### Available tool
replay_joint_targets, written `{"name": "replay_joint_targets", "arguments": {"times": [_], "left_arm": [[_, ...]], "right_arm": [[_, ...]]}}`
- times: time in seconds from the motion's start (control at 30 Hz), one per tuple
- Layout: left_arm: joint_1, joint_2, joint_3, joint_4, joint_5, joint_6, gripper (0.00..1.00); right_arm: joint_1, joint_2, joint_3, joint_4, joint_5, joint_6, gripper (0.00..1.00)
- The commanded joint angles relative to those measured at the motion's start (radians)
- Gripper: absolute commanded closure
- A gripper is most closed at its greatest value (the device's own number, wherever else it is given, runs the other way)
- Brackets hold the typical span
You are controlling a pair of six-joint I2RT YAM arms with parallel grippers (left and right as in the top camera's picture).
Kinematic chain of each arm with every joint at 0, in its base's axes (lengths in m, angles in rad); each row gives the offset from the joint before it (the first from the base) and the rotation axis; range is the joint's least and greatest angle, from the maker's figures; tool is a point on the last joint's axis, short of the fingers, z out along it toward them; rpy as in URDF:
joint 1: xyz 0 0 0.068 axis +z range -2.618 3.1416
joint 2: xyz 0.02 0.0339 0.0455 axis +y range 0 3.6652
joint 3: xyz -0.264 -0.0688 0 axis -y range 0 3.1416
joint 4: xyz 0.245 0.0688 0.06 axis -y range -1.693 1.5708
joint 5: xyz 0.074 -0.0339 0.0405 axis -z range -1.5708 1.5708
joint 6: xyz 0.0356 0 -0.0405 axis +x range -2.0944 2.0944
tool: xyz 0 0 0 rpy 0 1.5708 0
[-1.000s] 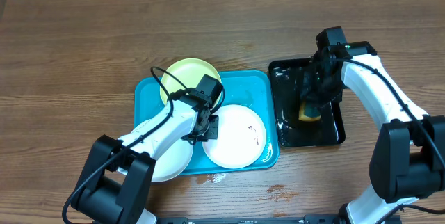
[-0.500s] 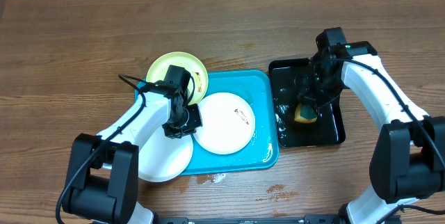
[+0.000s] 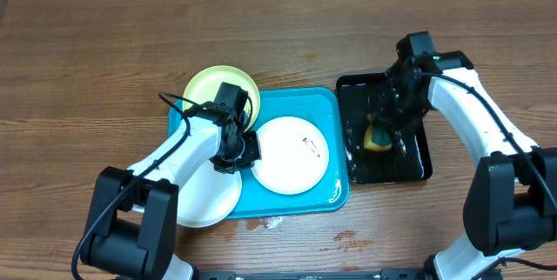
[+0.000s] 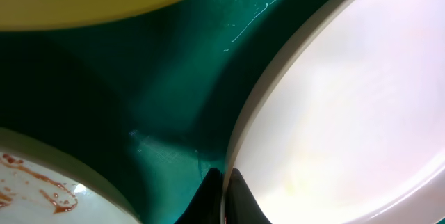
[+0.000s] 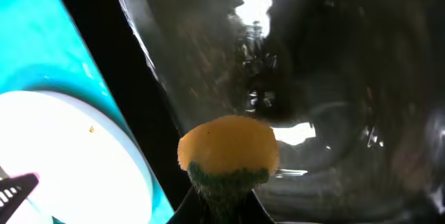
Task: Clean dirty plates on tray and stack at the side
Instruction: 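Carry the sponge with the right gripper over the right white plate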
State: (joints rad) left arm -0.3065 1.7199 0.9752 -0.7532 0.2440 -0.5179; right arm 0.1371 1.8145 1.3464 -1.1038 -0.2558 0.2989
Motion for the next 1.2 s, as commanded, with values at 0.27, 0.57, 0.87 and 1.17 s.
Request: {"name": "replay_joint_targets", "arguments": {"times": [0.27, 0.57, 0.87, 1.17], "left_arm": [[-0.004, 0.010, -0.007, 0.017, 0.012, 0.005, 0.96], [-0.003, 0.010, -0.007, 0.018, 0.011, 0.025, 0.96], [-0.003, 0.010, -0.007, 0.018, 0.012, 0.047, 0.96], [-0.003, 0.010, -0.007, 0.018, 0.012, 0.069, 0.96]], "right_arm": [[0.049, -0.049, 0.030, 0.118, -0.404, -0.049, 0.96], [0.293, -0.049, 0.029, 0.240, -0.085, -0.101, 0.96], [0.510, -0.019, 0.005, 0.418, 0.239, -0.309, 0.96], [0.525, -0.017, -0.056, 0.579, 0.248, -0.418, 0.96]]}}
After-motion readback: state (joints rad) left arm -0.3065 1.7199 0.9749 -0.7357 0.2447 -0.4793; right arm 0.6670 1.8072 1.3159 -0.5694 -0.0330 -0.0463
